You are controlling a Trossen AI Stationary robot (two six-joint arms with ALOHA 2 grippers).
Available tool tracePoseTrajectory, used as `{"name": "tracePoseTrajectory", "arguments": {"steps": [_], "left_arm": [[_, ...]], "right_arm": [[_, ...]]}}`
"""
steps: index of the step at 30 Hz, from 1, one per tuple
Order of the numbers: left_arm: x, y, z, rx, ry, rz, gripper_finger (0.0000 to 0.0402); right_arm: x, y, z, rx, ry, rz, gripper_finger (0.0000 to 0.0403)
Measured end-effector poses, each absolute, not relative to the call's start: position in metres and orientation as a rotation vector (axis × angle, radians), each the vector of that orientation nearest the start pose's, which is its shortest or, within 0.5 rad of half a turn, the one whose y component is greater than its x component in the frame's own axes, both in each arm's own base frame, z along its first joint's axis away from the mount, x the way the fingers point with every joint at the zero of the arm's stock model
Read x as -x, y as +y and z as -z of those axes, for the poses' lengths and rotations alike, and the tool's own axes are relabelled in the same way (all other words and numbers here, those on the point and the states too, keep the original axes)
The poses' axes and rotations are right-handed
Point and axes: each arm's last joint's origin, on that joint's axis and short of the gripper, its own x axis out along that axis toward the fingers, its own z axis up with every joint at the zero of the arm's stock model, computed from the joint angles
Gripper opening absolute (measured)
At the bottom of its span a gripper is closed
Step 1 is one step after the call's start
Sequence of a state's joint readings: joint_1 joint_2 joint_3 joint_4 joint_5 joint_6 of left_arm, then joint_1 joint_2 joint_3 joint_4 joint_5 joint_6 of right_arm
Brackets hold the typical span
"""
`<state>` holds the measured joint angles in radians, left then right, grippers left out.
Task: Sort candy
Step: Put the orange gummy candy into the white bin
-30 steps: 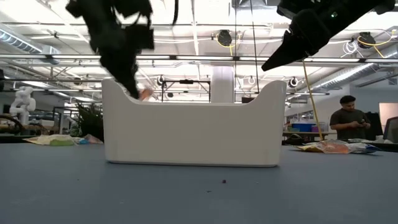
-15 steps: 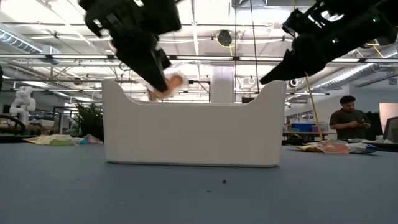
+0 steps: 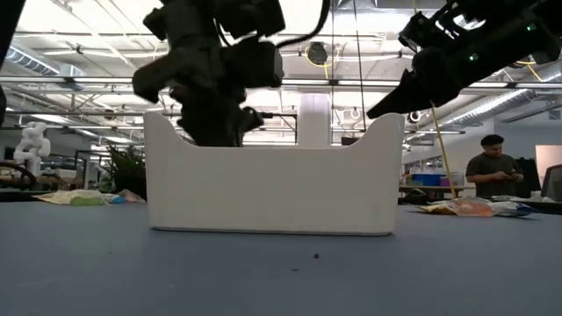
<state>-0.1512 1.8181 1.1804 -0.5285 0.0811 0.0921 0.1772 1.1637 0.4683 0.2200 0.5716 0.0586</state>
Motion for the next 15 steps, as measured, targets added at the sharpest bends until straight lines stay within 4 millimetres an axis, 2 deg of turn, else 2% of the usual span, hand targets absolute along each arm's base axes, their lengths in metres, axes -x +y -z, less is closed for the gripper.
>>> {"name": "tracePoseTrajectory", "arguments": {"steps": [7,15], "left_arm": [[-0.353,-0.056,-0.168,-0.128,1.17,0.257,0.0037],[-0.348,-0.056,-0.182,-0.128,1.142,0.258,0.0103]], "right_arm": [[-0.223,0.024,-0.193,0.119,0.435,0.4,0.0],[-0.223,0.024,-0.193,0.119,0.437,0.4,0.0]]}}
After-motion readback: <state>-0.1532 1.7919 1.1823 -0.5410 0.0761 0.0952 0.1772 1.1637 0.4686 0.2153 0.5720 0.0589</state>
